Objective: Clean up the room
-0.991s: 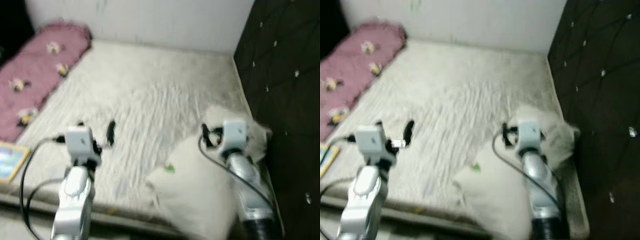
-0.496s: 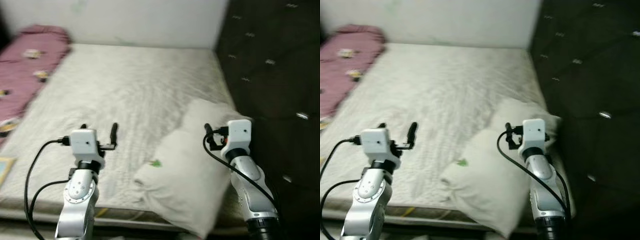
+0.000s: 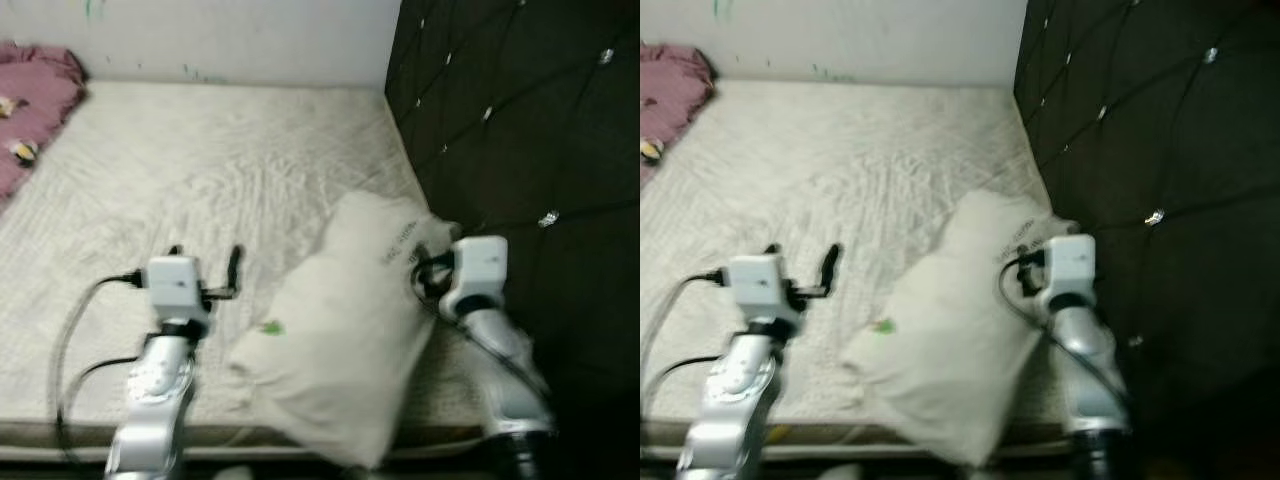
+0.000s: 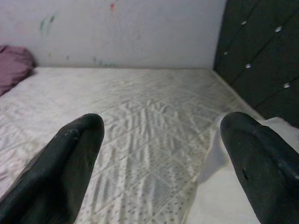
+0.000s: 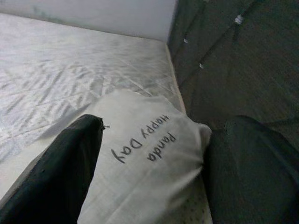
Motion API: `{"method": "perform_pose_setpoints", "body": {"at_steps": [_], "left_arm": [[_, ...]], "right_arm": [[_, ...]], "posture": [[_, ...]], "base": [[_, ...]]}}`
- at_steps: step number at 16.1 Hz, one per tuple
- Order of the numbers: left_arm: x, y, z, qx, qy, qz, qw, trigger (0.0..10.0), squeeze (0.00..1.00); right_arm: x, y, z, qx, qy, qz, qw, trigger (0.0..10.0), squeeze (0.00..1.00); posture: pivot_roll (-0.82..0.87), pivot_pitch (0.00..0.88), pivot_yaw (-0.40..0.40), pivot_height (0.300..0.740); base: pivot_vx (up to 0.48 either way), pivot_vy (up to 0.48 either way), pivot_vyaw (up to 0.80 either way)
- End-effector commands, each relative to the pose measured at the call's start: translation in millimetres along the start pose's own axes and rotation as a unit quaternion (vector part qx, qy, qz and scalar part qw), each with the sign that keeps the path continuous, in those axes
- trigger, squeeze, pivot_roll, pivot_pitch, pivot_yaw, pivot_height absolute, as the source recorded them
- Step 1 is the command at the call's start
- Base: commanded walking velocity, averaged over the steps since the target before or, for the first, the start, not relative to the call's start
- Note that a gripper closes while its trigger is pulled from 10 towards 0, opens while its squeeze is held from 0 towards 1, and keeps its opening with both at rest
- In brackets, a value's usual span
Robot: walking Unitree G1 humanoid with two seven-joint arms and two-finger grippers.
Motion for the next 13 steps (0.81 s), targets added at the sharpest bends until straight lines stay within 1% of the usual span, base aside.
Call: {"method": "perform_pose_setpoints", "body": {"at_steps": [1, 2, 3, 4, 5, 6, 7, 8, 13], "left_arm": [[-1.3, 4.6, -3.8, 0.002, -0.006, -0.008, 1.0, 10.0, 0.0], [-1.2, 4.4, -4.2, 0.014, -0.005, -0.009, 1.0, 10.0, 0.0], [-1.1, 4.4, -3.5, 0.01, 0.001, -0.009, 1.0, 10.0, 0.0], [-1.2, 4.3, -3.5, 0.01, 0.002, -0.009, 1.0, 10.0, 0.0], [-1.4, 4.1, -4.1, 0.016, 0.001, -0.009, 1.0, 10.0, 0.0], [-1.4, 3.9, -3.9, 0.017, 0.002, -0.009, 1.0, 10.0, 0.0], [-1.3, 3.8, -3.7, 0.018, 0.002, -0.008, 1.0, 10.0, 0.0], [-1.2, 3.6, -3.7, 0.018, 0.002, -0.008, 1.0, 10.0, 0.0], [-1.0, 3.1, -4.8, 0.017, -0.001, -0.006, 1.0, 10.0, 0.0]], "right_arm": [[-0.4, 1.9, 1.9, -0.01, 0.01, -0.005, 1.0, 10.0, 0.0], [-1.2, 3.8, -0.3, -0.001, -0.007, -0.008, 1.0, 10.0, 0.0], [-2.2, 1.4, -0.5, 0.004, -0.007, 0.003, 1.0, 10.0, 0.0], [-1.6, 0.4, 2.7, -0.008, 0.011, 0.009, 1.0, 10.0, 0.0], [-0.5, 3.3, 4.6, -0.004, 0.029, -0.001, 1.0, 10.0, 0.0], [0.8, 6.4, 5.4, -0.012, 0.033, -0.013, 0.999, 10.0, 0.0], [0.7, 4.2, 5.6, -0.019, 0.033, -0.005, 0.999, 10.0, 0.0], [0.4, 3.7, 6.3, -0.025, 0.035, -0.002, 0.999, 10.0, 0.0], [0.9, 5.2, 7.3, -0.022, 0.042, -0.005, 0.999, 10.0, 0.0]], "posture": [[-0.06, 0.0, 0.001, 0.74], [-0.06, 0.0, 0.001, 0.74], [-0.06, 0.0, 0.0, 0.74], [-0.06, 0.0, -0.001, 0.74], [-0.05, 0.0, -0.002, 0.74], [-0.05, 0.0, -0.003, 0.74], [-0.05, 0.0, -0.003, 0.74], [-0.05, 0.0, -0.003, 0.74], [-0.06, 0.0, -0.003, 0.74]], "base": [[0.0, -0.45, 0.0], [0.0, 0.0, 0.0], [0.0, 0.0, 0.0], [0.0, 0.0, 0.0], [0.0, 0.0, 0.0], [0.0, 0.0, 0.0], [0.0, 0.0, 0.0], [0.0, 0.0, -0.8], [0.0, 0.0, -0.8]]}}
Point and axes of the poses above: a point about 5 cm out from each wrist's last joint towards the gripper, its own x axis pointing back from the gripper into the wrist, its own y axis along the axis of the wrist's last joint, z = x × y, the point moved 4 cm from there along -x, pointing out of the wrist towards the gripper, and after that the axes turned 5 degrees about x, right-handed, at the moved point
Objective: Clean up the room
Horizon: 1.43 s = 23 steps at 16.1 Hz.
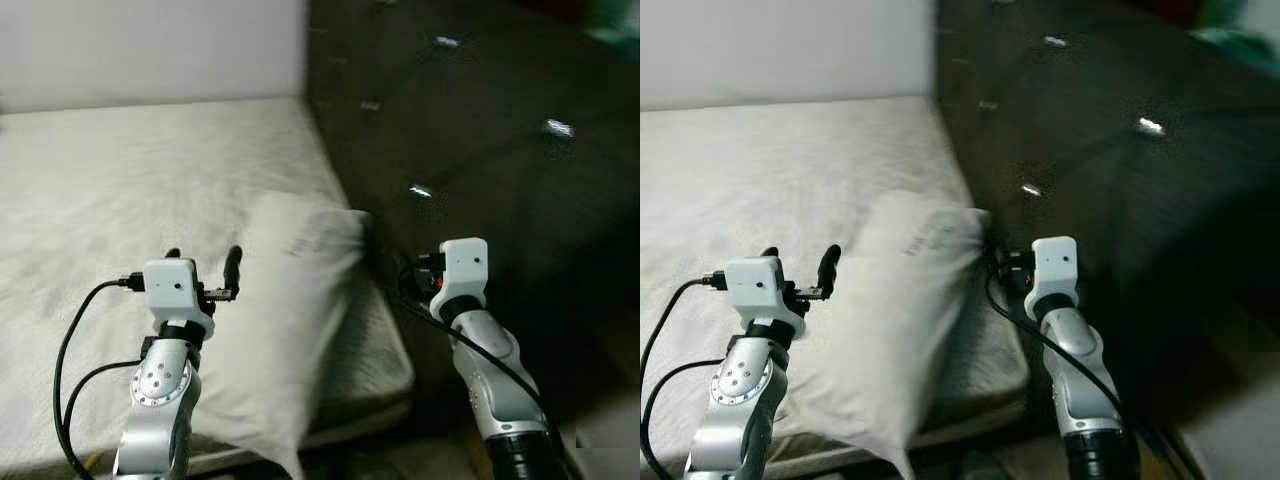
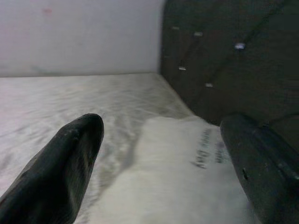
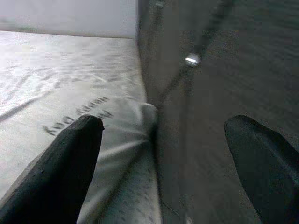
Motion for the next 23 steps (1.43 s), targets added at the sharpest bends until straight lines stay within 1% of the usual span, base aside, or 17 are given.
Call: {"method": "perform_pose_setpoints", "body": {"at_steps": [1, 4, 6, 8, 10, 12, 13, 14, 16, 17, 19, 20, 21, 23], "left_arm": [[-0.4, 4, 0.7, 0.001, 0.001, -0.005, 1.0, 10.0, 0.0], [-0.1, 2, 3.9, -0.002, 0.016, 0.001, 1.0, 10.0, 0.0], [-0.3, 2, 3.3, -0.001, 0.015, 0.002, 1.0, 10.0, 0.0], [-0.1, 2, 3.3, -0.002, 0.016, 0.001, 1.0, 10.0, 0.0], [8.7, 4, 15.4, -0.012, 0.05, -0.003, 0.999, 10.0, 0.0], [23.1, 4, 32.3, -0.031, 0.088, 0.0, 0.996, 10.0, 0.0], [28.4, 3, 37.7, -0.032, 0.096, 0.008, 0.995, 10.0, 0.0], [37.3, 0, 45.7, -0.041, 0.107, 0.015, 0.993, 10.0, 0.0], [45.3, -2, 51.5, -0.047, 0.115, 0.022, 0.992, 10.0, 0.0], [48.6, -3, 53.2, -0.047, 0.121, 0.024, 0.991, 10.0, 0.0], [49.5, -3, 51.3, -0.046, 0.122, 0.026, 0.991, 10.0, 0.0], [49.1, -3, 49.2, -0.044, 0.12, 0.027, 0.991, 10.0, 0.0], [46.9, -3, 45.6, -0.042, 0.112, 0.027, 0.992, 10.0, 0.0], [41.2, -2, 44.0, -0.042, 0.105, 0.024, 0.993, 10.0, 0.0]], "right_arm": [[-0.6, 7, -0.1, -0.002, 0.004, -0.009, 1.0, 10.0, 0.0], [-0.4, 8, 0.8, -0.009, 0.008, -0.015, 1.0, 10.0, 0.0], [0.5, 10, 5.5, -0.005, 0.021, -0.022, 1.0, 10.0, 0.0], [0.6, 11, 6.6, -0.009, 0.024, -0.023, 0.999, 10.0, 0.0], [0.9, 12, 7.2, -0.01, 0.033, -0.025, 0.999, 10.0, 0.0], [4.6, 10, 7.9, -0.012, 0.051, -0.022, 0.998, 10.0, 0.0], [7.5, 8, 9.7, -0.013, 0.062, -0.02, 0.998, 10.0, 0.0], [14.7, 5, 15.4, -0.008, 0.096, -0.017, 0.995, 10.0, 0.0], [23.6, -2, 17.7, 0.012, 0.121, -0.01, 0.993, 10.0, 0.0], [27.2, -8, 13.7, 0.008, 0.12, 0.001, 0.993, 10.0, 0.0], [29.1, -10, 10.9, -0.006, 0.117, 0.007, 0.993, 10.0, 0.0], [28.9, -9, 11.4, -0.015, 0.117, 0.009, 0.993, 10.0, 0.0], [28.4, -8, 15.5, -0.014, 0.125, 0.007, 0.992, 10.0, 0.0], [25.2, -6, 20.0, -0.019, 0.128, 0.002, 0.992, 10.0, 0.0]], "posture": [[-0.06, 0.0, -0.003, 0.74], [-0.05, 0.0, -0.005, 0.74], [-0.05, 0.0, -0.007, 0.74], [-0.05, 0.0, -0.008, 0.74], [-0.05, 0.0, -0.009, 0.74], [-0.04, 0.001, -0.017, 0.74], [-0.04, 0.001, -0.019, 0.74], [-0.03, 0.0, -0.025, 0.74], [-0.02, 0.0, -0.028, 0.74], [-0.02, 0.0, -0.031, 0.74], [-0.02, 0.0, -0.03, 0.74], [-0.02, 0.0, -0.03, 0.74], [-0.03, 0.0, -0.026, 0.74], [-0.03, 0.0, -0.023, 0.74]], "base": [[0.0, 0.0, -0.8], [0.0, 0.0, -0.8], [0.0, 0.0, 0.0], [0.0, 0.0, 0.0], [0.0, 0.0, 0.0], [0.0, 0.0, 0.0], [0.0, 0.0, 0.0], [0.0, 0.0, 0.0], [0.0, 0.0, 0.0], [0.0, 0.0, 0.0], [0.0, 0.0, 0.0], [0.0, 0.0, 0.0], [0.0, 0.0, 0.0], [0.0, 0.0, 0.0]]}}
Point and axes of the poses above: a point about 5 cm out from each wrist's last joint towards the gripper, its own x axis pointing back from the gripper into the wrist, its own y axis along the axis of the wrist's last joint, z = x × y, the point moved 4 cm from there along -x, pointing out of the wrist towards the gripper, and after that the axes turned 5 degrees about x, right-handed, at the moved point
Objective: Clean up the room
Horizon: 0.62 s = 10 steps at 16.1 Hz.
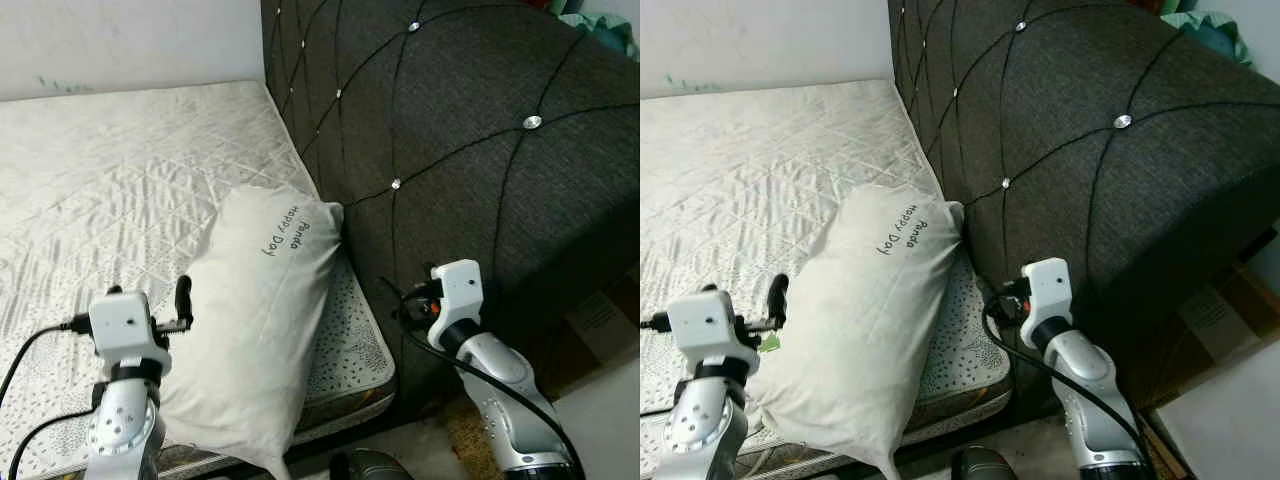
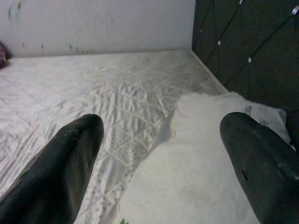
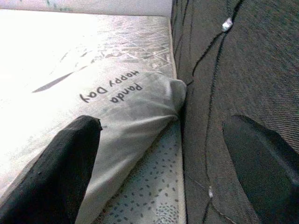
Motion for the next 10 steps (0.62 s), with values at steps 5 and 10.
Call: {"method": "perform_pose_setpoints", "body": {"at_steps": [5, 10], "left_arm": [[-0.1, 0.8, -2.6, -0.005, -0.005, 0.002, 1.0, 10.0, 0.0], [-2.0, 1.2, -4.6, 0.0, -0.003, 0.001, 1.0, 10.0, 0.0]], "right_arm": [[-3.7, 10.8, 0.6, -0.004, 0.002, -0.019, 1.0, 10.0, 0.0], [-5.7, 12.6, 1.7, -0.005, 0.006, -0.02, 1.0, 10.0, 0.0]], "posture": [[-0.02, 0.0, -0.023, 0.74], [-0.03, 0.0, -0.024, 0.684]], "base": [[0.0, 0.0, 0.0], [0.0, 0.0, 0.0]]}}
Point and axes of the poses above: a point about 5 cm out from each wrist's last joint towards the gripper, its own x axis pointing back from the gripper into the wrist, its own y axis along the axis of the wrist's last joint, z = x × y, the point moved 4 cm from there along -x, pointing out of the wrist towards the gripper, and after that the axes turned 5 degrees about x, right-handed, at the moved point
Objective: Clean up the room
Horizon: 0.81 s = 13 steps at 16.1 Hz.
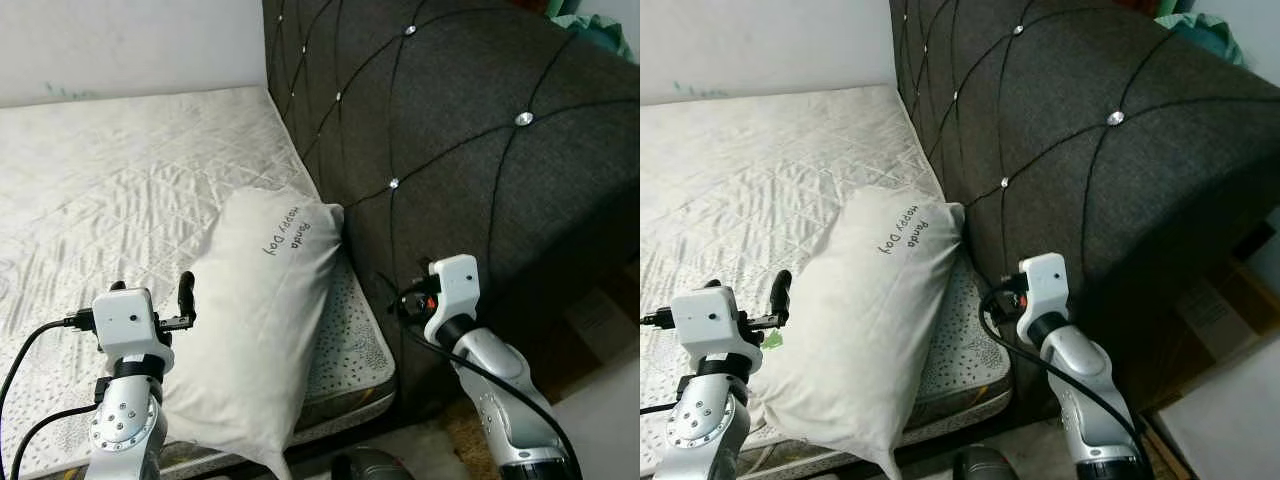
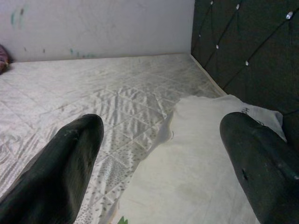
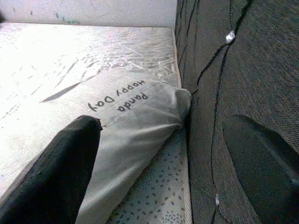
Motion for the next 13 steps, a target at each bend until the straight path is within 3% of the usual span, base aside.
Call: {"method": "perform_pose_setpoints", "body": {"at_steps": [1, 3, 9, 12, 13], "left_arm": [[-0.5, 1, -1.2, -0.002, 0.001, 0.0, 1.0, 10.0, 0.0], [-3.2, 2, -1.0, -0.002, 0.003, -0.002, 1.0, 10.0, 0.0], [-7.8, 7, 0.9, -0.004, 0.021, -0.015, 1.0, 10.0, 0.0], [-10.2, 9, -2.3, -0.001, 0.02, -0.017, 1.0, 10.0, 0.0], [-11.0, 10, -3.9, -0.003, 0.018, -0.018, 1.0, 10.0, 0.0]], "right_arm": [[-1.2, 4, 0.6, -0.002, 0.002, -0.006, 1.0, 10.0, 0.0], [-4.0, 6, 1.1, 0.001, 0.005, -0.008, 1.0, 10.0, 0.0], [-9.8, 9, 2.6, 0.008, 0.009, -0.011, 1.0, 10.0, 0.0], [-13.8, 6, 3.2, 0.022, 0.008, -0.001, 1.0, 10.0, 0.0], [-17.4, 7, 6.4, 0.049, 0.012, 0.007, 0.999, 10.0, 0.0]], "posture": [[-0.03, 0.0, -0.025, 0.674], [-0.03, 0.016, -0.029, 0.652], [-0.03, 0.012, -0.03, 0.652], [-0.03, 0.011, -0.03, 0.652], [-0.03, 0.014, -0.029, 0.652]], "base": [[0.0, 0.0, 0.0], [0.0, 0.0, 0.0], [0.0, 0.0, 0.0], [0.0, 0.0, 0.0], [0.0, 0.0, 0.0]]}}
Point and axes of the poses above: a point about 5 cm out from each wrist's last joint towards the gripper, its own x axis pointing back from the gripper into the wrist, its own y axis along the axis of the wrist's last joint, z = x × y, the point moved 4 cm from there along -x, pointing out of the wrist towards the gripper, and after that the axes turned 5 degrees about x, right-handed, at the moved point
